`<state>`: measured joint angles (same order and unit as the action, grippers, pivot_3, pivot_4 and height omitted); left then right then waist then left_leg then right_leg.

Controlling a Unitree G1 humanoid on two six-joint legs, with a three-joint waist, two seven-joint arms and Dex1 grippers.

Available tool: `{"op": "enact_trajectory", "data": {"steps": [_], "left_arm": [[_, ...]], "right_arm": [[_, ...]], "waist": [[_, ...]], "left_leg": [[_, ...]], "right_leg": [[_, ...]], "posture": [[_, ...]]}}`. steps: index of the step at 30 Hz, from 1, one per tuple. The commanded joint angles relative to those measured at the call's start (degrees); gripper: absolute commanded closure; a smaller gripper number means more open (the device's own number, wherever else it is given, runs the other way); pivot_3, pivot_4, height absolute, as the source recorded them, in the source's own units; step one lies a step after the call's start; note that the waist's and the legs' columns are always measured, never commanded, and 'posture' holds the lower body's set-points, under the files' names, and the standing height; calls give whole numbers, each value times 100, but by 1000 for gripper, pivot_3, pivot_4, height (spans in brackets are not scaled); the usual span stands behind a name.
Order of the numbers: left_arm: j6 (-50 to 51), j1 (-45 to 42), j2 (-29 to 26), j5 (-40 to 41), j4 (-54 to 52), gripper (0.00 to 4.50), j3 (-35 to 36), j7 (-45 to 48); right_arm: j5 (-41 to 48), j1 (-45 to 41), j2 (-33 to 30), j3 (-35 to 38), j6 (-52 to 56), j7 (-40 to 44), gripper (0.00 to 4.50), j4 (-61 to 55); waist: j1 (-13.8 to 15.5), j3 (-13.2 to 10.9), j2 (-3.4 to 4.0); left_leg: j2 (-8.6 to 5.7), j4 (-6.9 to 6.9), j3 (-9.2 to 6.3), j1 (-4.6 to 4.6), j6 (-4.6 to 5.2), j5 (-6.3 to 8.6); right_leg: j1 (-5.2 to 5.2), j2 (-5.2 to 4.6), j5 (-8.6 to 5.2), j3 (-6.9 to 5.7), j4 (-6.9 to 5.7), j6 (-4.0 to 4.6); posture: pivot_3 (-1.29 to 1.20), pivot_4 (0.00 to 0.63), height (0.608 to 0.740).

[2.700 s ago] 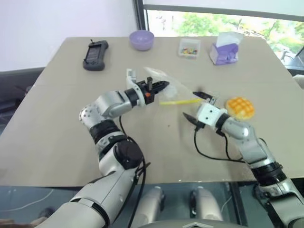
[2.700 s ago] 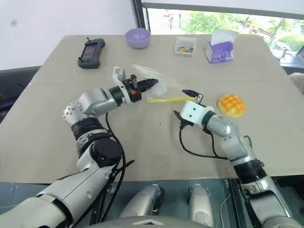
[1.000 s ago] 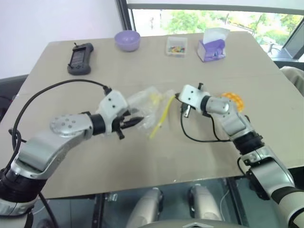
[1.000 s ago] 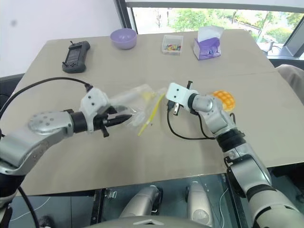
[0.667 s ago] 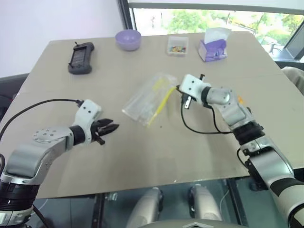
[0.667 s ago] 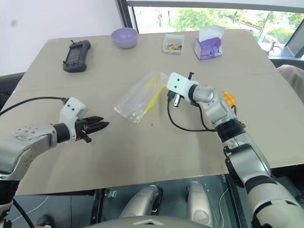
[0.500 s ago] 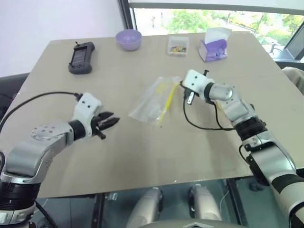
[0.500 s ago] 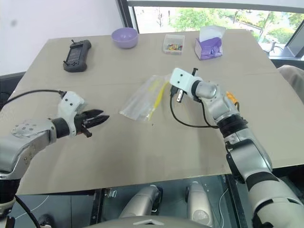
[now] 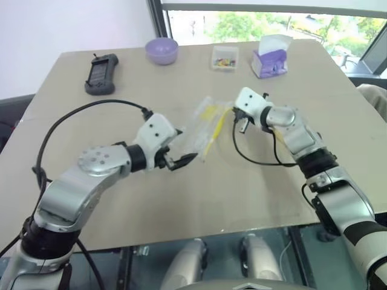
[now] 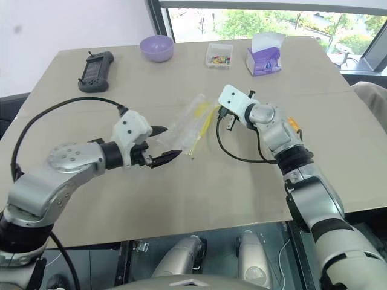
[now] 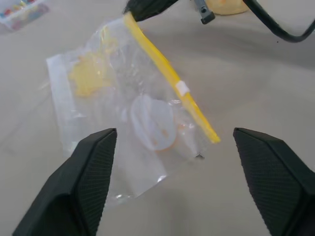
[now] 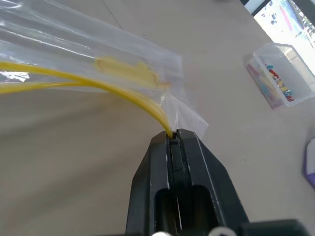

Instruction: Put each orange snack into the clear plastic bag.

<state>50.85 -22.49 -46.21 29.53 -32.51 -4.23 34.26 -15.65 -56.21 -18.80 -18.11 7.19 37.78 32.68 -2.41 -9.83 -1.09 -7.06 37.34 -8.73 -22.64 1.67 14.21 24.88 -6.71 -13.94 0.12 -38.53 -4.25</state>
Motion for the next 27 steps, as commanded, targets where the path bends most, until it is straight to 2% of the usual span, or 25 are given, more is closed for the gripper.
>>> {"op": "enact_trajectory", "data": {"steps": [1,6,18,19,20,27], "left_arm": [[340,-294,225,9,-80,399,-174,-155],[802,-605,429,-178,204,399,-505,-292],[958,-1231,785,-757,674,399,-950,-496],[963,-1247,799,-786,695,911,-958,-484],[940,-1262,776,-831,724,1107,-998,-436],[610,-1292,653,-1219,1067,4428,-1163,-233]], "right_arm": [[95,-330,61,177,120,-35,4500,-29],[110,-498,141,178,281,-56,4500,101],[114,-568,218,183,498,-66,4500,33],[114,-565,216,185,508,-72,4500,24],[112,-568,217,185,512,-83,4500,30],[111,-542,177,212,596,-125,4500,-70]], "waist": [[-9,0,0],[-9,1,-1],[-13,1,-2],[-14,1,-2],[-14,1,-2],[-12,1,-2]], "left_leg": [[0,0,0,0,0,0],[1,0,0,0,0,0],[0,5,1,0,0,0],[1,5,2,0,0,0],[1,5,2,0,0,0],[0,5,2,0,0,0]], "right_leg": [[0,1,0,-1,-1,0],[1,2,0,-4,-2,0],[1,1,1,-10,-4,0],[1,1,1,-9,-5,0],[1,1,1,-9,-5,0],[2,0,1,-10,-7,0]], "posture": [[0,150,740],[0,150,740],[0,150,740],[0,150,740],[0,150,740],[0,150,740]]}}
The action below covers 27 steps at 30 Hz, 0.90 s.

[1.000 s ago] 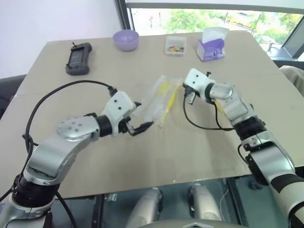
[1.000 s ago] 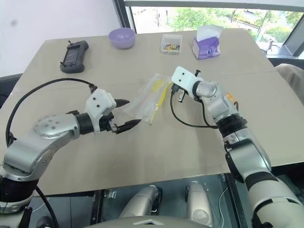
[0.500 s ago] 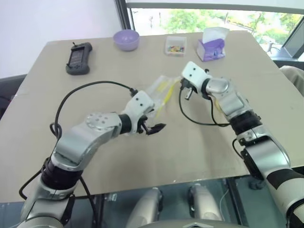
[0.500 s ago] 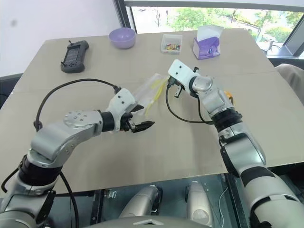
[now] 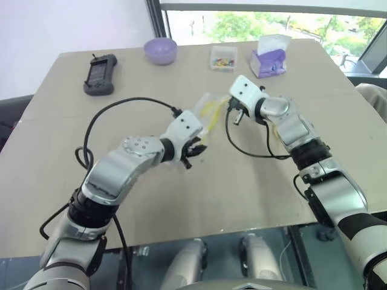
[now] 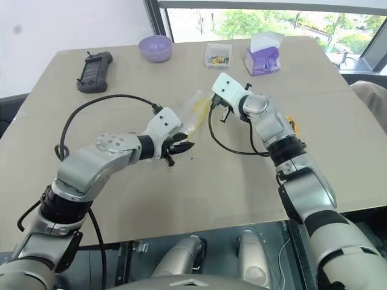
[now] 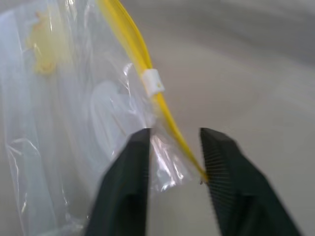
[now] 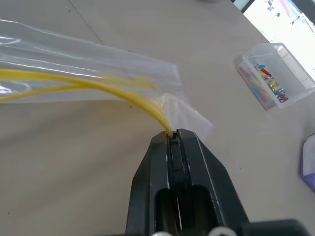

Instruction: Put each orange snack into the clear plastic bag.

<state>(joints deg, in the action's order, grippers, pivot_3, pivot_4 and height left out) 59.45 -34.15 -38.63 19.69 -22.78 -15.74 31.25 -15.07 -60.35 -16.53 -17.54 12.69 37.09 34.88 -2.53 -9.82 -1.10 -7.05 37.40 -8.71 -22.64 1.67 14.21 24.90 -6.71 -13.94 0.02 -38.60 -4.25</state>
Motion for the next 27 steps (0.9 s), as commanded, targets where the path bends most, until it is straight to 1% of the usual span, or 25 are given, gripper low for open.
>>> {"op": "enact_trajectory", "data": {"steps": [1,5,7,9,13,16,20,22,24,27], "left_arm": [[-394,-150,-138,-326,211,4428,-11,94],[-1283,-266,-357,-763,814,4428,-7,339],[-1796,-295,-345,-869,1137,4428,115,442],[-2743,-310,-396,-1105,1521,4428,177,609],[-3911,-285,-459,-1035,2019,4428,473,1211],[-4240,-178,-505,-874,2132,4428,679,1631],[-4366,-131,-467,-843,2259,4428,886,1811],[-4441,-109,-450,-907,2295,4500,931,1819],[-4469,-65,-438,-919,2296,4500,947,1849],[-4470,45,-409,-957,2237,4500,962,1858]], "right_arm": [[52,-111,-72,167,69,-58,4500,-326],[48,-23,-170,209,188,-89,4500,-493],[49,18,-212,224,235,-98,4500,-577],[40,79,-278,249,293,-126,4500,-710],[19,350,-485,316,435,-186,4500,-1242],[46,730,-693,311,388,-111,4500,-1813],[367,1374,-875,328,543,282,4500,-2626],[411,1632,-981,354,538,322,3907,-2862],[467,1877,-1097,323,522,448,3189,-3101],[543,2068,-1113,389,496,343,1410,-3348]], "waist": [[0,0,0],[-1,0,0],[4,0,0],[4,0,0],[3,0,0],[1,0,0],[-4,1,-1],[-2,1,-1],[10,2,-1],[0,2,-1]], "left_leg": [[0,0,0,0,0,0],[0,0,0,0,0,0],[0,0,0,0,0,0],[0,1,2,0,0,0],[-1,3,2,-16,0,0],[-1,5,4,-27,0,0],[-2,7,11,-27,0,0],[-2,13,16,-23,1,0],[-1,18,15,-24,1,0],[-1,23,17,-23,1,0]], "right_leg": [[0,0,0,0,0,0],[3,0,0,0,-3,0],[3,0,0,-1,-3,0],[3,-1,0,-1,-1,0],[17,-4,0,-2,-3,0],[28,-8,0,-3,-10,0],[29,-9,0,0,-15,0],[29,-8,1,4,-24,-1],[28,-7,1,3,-28,0],[28,-6,3,5,-29,-2]], "posture": [[0,150,740],[0,150,740],[0,150,740],[0,150,740],[0,150,740],[0,150,740],[0,150,740],[0,150,740],[0,150,740],[0,150,740]]}}
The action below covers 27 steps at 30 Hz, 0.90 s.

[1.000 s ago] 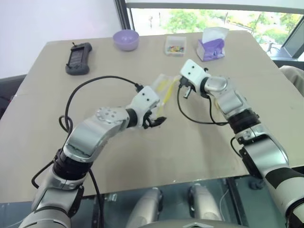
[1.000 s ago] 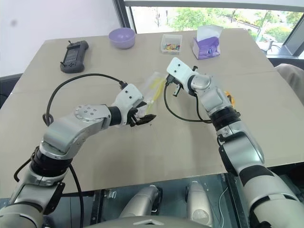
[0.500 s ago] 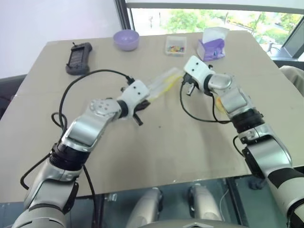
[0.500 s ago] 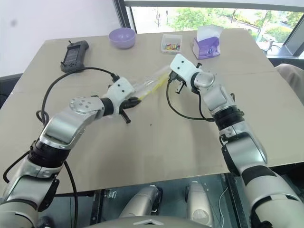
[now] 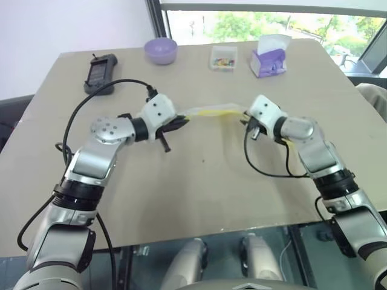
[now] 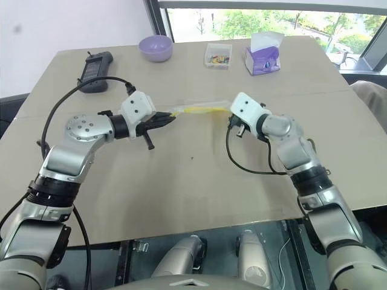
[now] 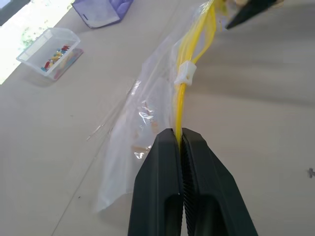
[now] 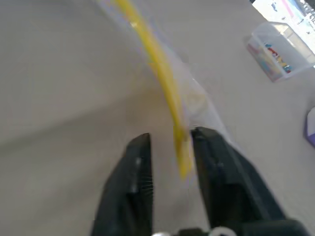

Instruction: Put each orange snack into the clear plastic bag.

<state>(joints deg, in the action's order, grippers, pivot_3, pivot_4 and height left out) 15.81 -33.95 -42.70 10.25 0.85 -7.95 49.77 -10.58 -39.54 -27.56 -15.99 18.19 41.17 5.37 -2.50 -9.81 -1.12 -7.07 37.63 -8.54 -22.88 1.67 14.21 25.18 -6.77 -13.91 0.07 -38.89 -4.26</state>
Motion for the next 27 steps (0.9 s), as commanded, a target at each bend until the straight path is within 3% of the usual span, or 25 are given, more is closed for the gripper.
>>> {"op": "enact_trajectory", "data": {"steps": [1,5,8,13,27], "left_arm": [[-104,76,18,-22,-169,4500,187,-4],[-64,156,69,-30,-245,4500,212,-16],[-72,134,76,-62,-237,4500,218,20],[-72,57,105,-129,-216,4500,216,40],[36,56,234,-245,-388,4500,248,-99]], "right_arm": [[156,90,-68,272,-42,-7,1205,-537],[580,457,-207,628,155,164,1205,-1142],[967,591,-124,857,516,170,2149,-1530],[1302,597,91,1011,848,-70,4448,-2017],[789,137,671,188,216,-524,4448,-1872]], "waist": [[-1,0,0],[21,0,-1],[29,0,-1],[15,1,-1],[16,1,-1]], "left_leg": [[0,0,1,0,0,0],[0,1,-1,-1,0,0],[0,3,0,-1,2,1],[2,7,0,2,2,1],[1,14,1,0,2,1]], "right_leg": [[0,0,0,1,-1,0],[0,0,1,-1,2,0],[-3,-1,2,-1,3,-1],[-4,2,5,0,-1,0],[-4,3,7,1,-1,-2]], "posture": [[0,150,740],[0,150,740],[0,150,740],[0,150,740],[0,150,740]]}}
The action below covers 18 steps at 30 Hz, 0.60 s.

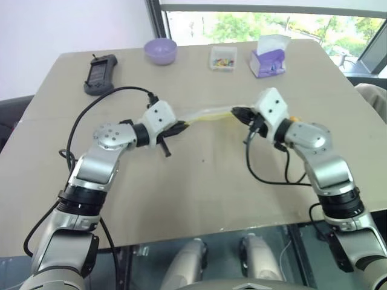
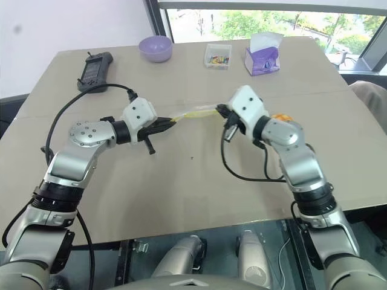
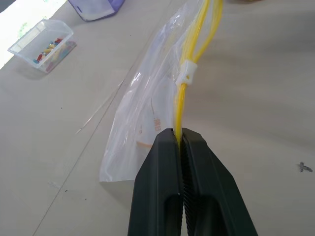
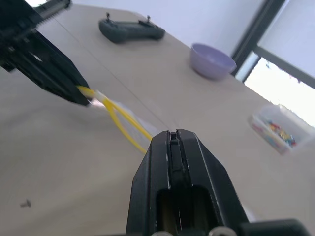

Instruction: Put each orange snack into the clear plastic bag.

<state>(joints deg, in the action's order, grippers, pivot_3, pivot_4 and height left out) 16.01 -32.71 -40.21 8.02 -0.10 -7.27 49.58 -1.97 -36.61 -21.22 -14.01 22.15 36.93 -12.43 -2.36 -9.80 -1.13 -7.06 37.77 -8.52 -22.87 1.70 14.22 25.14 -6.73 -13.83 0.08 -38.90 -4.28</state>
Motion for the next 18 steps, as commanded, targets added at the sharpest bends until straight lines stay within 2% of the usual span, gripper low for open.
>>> {"op": "enact_trajectory", "data": {"steps": [1,6,9,12,18], "left_arm": [[33,-62,-9,-27,-309,4500,182,-95],[120,-11,18,-18,-431,4500,183,-174],[159,16,28,-15,-489,4500,181,-195],[180,30,33,-28,-528,4500,178,-208],[193,47,32,-36,-562,4500,165,-232]], "right_arm": [[-80,-170,58,-28,-199,-102,4448,-79],[-271,-200,5,-222,-430,-3,4448,13],[-449,-166,-48,-323,-619,-28,3811,67],[-691,-237,-84,-421,-814,-108,2551,228],[-770,-465,40,-359,-855,-138,2551,530]], "waist": [[8,0,0],[9,0,-1],[-5,0,-1],[-4,0,0],[-5,0,-1]], "left_leg": [[0,1,0,0,0,0],[0,3,-1,0,0,0],[0,3,-1,0,0,0],[0,3,0,0,0,0],[0,6,1,0,0,0]], "right_leg": [[-1,0,0,0,1,0],[-1,1,1,-1,0,-1],[-1,1,1,-1,0,-1],[0,3,1,0,-1,-1],[-1,3,3,1,-2,0]], "posture": [[0,150,740],[0,150,740],[0,150,740],[0,150,740],[0,150,740]]}}
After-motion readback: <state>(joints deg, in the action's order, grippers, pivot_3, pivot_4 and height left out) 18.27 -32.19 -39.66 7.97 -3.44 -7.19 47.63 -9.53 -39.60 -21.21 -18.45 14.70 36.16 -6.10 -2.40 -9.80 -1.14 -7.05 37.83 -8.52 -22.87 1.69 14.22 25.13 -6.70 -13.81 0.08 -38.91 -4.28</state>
